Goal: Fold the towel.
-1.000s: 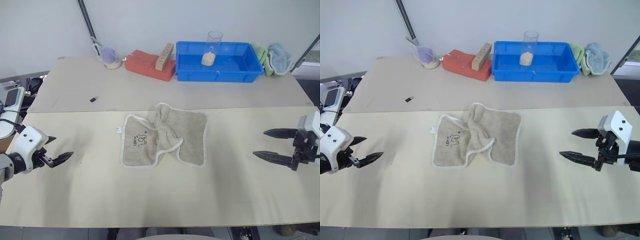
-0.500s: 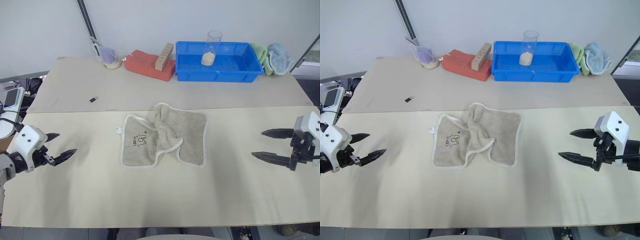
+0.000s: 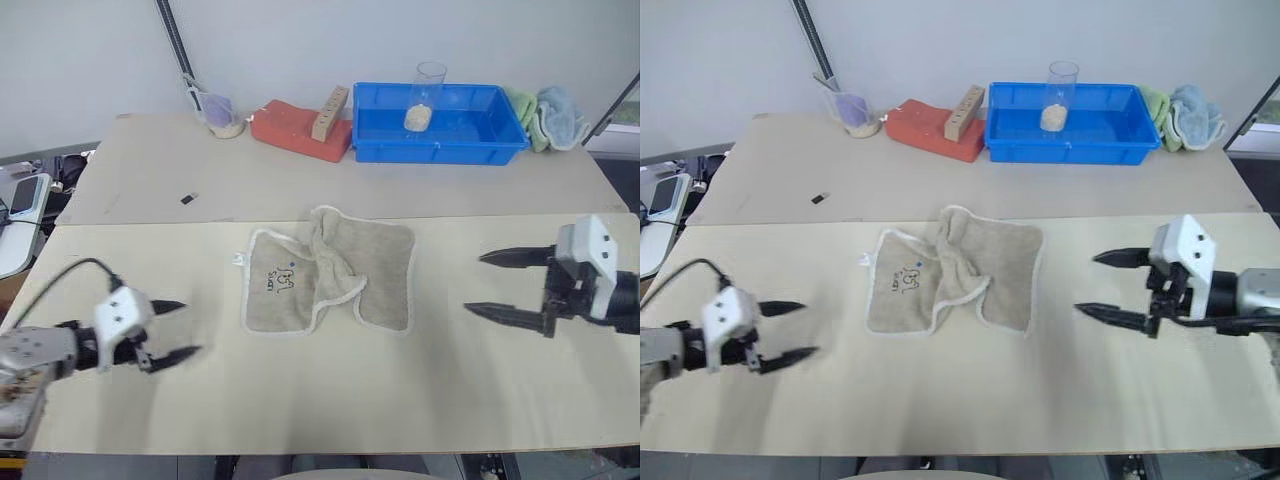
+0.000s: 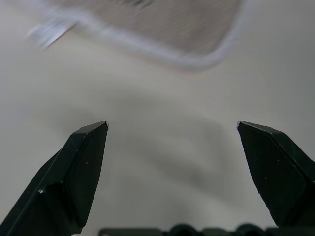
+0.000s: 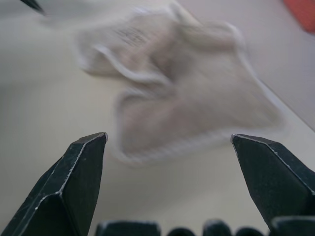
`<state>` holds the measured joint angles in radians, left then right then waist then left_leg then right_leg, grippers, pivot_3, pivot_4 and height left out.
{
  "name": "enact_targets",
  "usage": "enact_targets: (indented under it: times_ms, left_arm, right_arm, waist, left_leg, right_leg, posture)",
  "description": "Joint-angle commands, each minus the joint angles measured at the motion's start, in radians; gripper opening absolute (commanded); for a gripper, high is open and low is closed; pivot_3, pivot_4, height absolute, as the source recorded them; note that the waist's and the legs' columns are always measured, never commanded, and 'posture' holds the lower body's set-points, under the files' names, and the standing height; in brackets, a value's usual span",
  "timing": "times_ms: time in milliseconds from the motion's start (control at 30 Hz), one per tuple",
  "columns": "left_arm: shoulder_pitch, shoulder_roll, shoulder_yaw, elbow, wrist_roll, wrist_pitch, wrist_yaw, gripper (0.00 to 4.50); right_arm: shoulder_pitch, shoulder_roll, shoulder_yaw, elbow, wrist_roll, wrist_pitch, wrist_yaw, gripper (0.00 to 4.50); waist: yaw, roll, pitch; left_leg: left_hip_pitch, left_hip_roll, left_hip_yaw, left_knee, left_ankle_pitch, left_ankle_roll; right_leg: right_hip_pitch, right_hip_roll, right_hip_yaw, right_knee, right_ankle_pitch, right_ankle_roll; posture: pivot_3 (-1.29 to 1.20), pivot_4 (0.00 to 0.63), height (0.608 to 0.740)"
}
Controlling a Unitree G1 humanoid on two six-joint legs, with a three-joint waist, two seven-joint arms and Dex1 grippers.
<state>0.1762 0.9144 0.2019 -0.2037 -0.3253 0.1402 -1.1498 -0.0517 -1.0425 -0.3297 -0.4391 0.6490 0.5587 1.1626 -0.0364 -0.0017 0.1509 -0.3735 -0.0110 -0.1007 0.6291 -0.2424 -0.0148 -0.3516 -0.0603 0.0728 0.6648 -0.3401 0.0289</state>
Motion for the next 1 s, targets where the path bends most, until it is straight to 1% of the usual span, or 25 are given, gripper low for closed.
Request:
enact_targets:
  times_ms: [33, 133, 233, 433, 533, 633, 733, 867, 900, 1000]
  left_arm:
    - [-0.051, -0.006, -0.048, -0.054, 0.014, -0.040, -0.008, 4.50]
    - [-0.137, -0.043, -0.153, -0.013, 0.084, -0.100, 0.000, 4.50]
    - [-0.197, -0.070, -0.212, 0.042, 0.143, -0.140, 0.019, 4.50]
    - [-0.286, -0.124, -0.284, 0.126, 0.221, -0.183, 0.066, 4.50]
    - [-0.288, -0.119, -0.296, 0.130, 0.220, -0.168, 0.052, 4.50]
    - [-0.288, -0.111, -0.304, 0.133, 0.225, -0.161, 0.047, 3.64]
    - [-0.291, -0.108, -0.306, 0.137, 0.228, -0.156, 0.049, 2.23]
    - [-0.287, -0.106, -0.304, 0.131, 0.218, -0.145, 0.043, 0.17]
    - [-0.282, -0.104, -0.302, 0.131, 0.217, -0.148, 0.042, 0.07]
    - [-0.267, -0.100, -0.298, 0.126, 0.213, -0.155, 0.041, 0.07]
  right_arm:
    - [-0.025, -0.001, -0.005, -0.086, 0.089, 0.081, -0.036, 4.47]
    - [-0.043, 0.006, 0.044, -0.129, 0.111, 0.111, -0.057, 4.47]
    - [-0.053, 0.006, 0.075, -0.142, 0.109, 0.118, -0.066, 4.47]
    - [-0.058, 0.013, 0.092, -0.151, 0.113, 0.129, -0.089, 4.47]
    - [-0.049, 0.012, 0.087, -0.160, 0.122, 0.134, -0.098, 4.47]
    - [-0.046, 0.015, 0.098, -0.164, 0.110, 0.130, -0.117, 4.50]
    - [-0.047, 0.017, 0.120, -0.164, 0.085, 0.120, -0.132, 4.50]
    - [-0.058, 0.002, 0.208, -0.162, -0.014, 0.104, -0.162, 4.50]
    - [-0.064, 0.010, 0.233, -0.161, -0.033, 0.101, -0.170, 4.50]
    - [-0.096, 0.055, 0.331, -0.155, -0.103, 0.110, -0.226, 4.50]
  waist:
    - [0.004, 0.000, 0.000]
    - [0.012, 0.000, 0.000]
    - [0.018, 0.000, 0.000]
    - [0.021, 0.000, 0.000]
    - [0.020, 0.000, 0.000]
    - [0.021, 0.000, 0.000]
    - [0.022, 0.000, 0.000]
    - [0.020, 0.000, 0.000]
    - [0.020, 0.000, 0.000]
    - [0.017, 0.000, 0.000]
  left_leg:
    - [0.000, 0.000, 0.000, 0.000, 0.000, 0.000]
    - [0.000, -0.001, 0.001, 0.001, 0.000, 0.000]
    - [0.000, -0.002, 0.003, 0.001, 0.000, 0.000]
    - [0.000, -0.002, 0.002, 0.002, 0.000, 0.000]
    - [-0.001, -0.003, 0.002, 0.003, 0.000, 0.000]
    - [-0.001, -0.003, 0.002, 0.003, 0.000, 0.000]
    - [-0.001, -0.003, 0.001, 0.003, 0.000, 0.000]
    - [-0.001, -0.003, 0.001, 0.003, 0.000, 0.000]
    - [-0.001, -0.003, 0.001, 0.003, 0.000, 0.000]
    - [-0.001, -0.003, 0.001, 0.003, 0.000, 0.000]
  right_leg:
    - [0.000, 0.000, 0.000, 0.000, 0.000, 0.000]
    - [0.000, 0.000, 0.000, 0.000, 0.000, 0.000]
    - [0.000, 0.000, -0.001, 0.000, 0.000, 0.000]
    - [0.000, 0.000, -0.001, 0.000, 0.000, 0.000]
    - [0.000, 0.000, -0.002, 0.000, 0.000, 0.000]
    - [0.000, 0.000, -0.002, 0.001, 0.000, 0.000]
    - [0.000, 0.000, -0.002, 0.001, 0.000, 0.000]
    - [0.000, 0.000, -0.002, 0.001, 0.000, 0.000]
    - [0.000, 0.000, -0.002, 0.001, 0.000, 0.000]
    - [0.000, 0.000, -0.002, 0.001, 0.000, 0.000]
  posture:
    - [0.00, 0.150, 0.740]
    - [0.00, 0.150, 0.740]
    - [0.00, 0.150, 0.740]
    - [0.00, 0.150, 0.740]
    - [0.00, 0.150, 0.740]
    - [0.00, 0.150, 0.740]
    - [0.00, 0.150, 0.740]
    - [0.00, 0.150, 0.740]
    - [0.00, 0.150, 0.740]
    - [0.00, 0.150, 0.740]
